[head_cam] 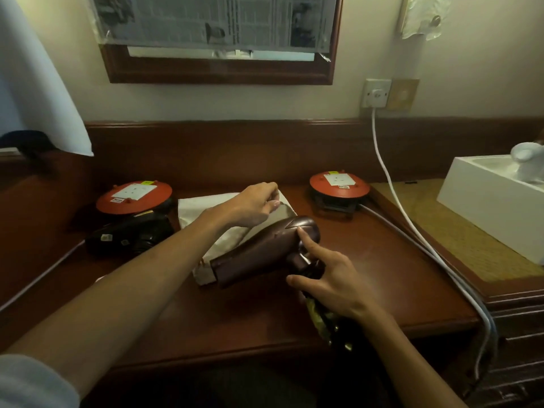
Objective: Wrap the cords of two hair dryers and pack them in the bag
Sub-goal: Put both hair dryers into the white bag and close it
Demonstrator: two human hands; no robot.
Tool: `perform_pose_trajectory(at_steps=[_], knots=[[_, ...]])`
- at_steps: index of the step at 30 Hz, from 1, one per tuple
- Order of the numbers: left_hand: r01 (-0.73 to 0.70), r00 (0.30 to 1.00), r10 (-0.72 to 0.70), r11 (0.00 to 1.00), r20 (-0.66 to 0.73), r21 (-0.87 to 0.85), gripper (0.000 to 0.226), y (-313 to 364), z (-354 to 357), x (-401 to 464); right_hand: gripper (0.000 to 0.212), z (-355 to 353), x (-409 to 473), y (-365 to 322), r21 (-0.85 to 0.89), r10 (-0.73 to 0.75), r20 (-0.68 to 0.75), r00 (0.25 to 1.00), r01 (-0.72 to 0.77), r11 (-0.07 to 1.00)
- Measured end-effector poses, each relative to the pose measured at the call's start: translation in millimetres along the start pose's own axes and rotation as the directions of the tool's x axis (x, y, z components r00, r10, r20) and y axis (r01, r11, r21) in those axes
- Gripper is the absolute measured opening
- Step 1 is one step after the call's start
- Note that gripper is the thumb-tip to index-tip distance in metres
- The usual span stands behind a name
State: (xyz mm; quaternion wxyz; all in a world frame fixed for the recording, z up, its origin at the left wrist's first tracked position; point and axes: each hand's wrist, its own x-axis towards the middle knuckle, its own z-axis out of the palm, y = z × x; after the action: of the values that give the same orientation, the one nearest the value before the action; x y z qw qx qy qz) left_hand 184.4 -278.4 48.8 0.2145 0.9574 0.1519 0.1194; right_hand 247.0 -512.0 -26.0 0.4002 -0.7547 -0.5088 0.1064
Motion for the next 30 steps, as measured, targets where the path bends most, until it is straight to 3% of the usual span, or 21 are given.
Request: perform_pose_trajectory(at_steps=[6,10,16,22,27,30], knots=[[-0.067,0.990,0.075,0.995,-0.121,0.071,0.010,-15,-4,-20,0.095,15,17,2,0.032,0.065,-0.197,0.978,-0.060,0.998],[-0.084,0.978,0.097,0.994,-0.184,0.076,0.005,-20,2,-19,0.097,24,15,-1,-0.126,0.038,-0.262,0.964,-0.074,0.989],[-0.103,0.959,0.079,0.992,-0.273,-0.075,0.011,1,5,-3,0.092,54,9,-19,-0.268,-0.036,-0.112,0.993,0.005,0.964],[-0.153,0.974,0.119,0.973,-0.192,-0.171,0.013,1,7,-13,0.086,50,40,-13,-0.031,0.080,-0.044,0.996,-0.081,0.996],[-0.203,0.965,0.173,0.968,-0.198,-0.144,0.008,-10,8,-27,0.061,39,66,-14,-0.025,0.126,-0.072,0.989,-0.128,0.991],[-0.237,0.949,0.208,0.966,-0.237,-0.102,0.009,-12,10,-32,0.082,37,70,-11,-0.093,0.210,0.060,0.976,-0.204,0.975]])
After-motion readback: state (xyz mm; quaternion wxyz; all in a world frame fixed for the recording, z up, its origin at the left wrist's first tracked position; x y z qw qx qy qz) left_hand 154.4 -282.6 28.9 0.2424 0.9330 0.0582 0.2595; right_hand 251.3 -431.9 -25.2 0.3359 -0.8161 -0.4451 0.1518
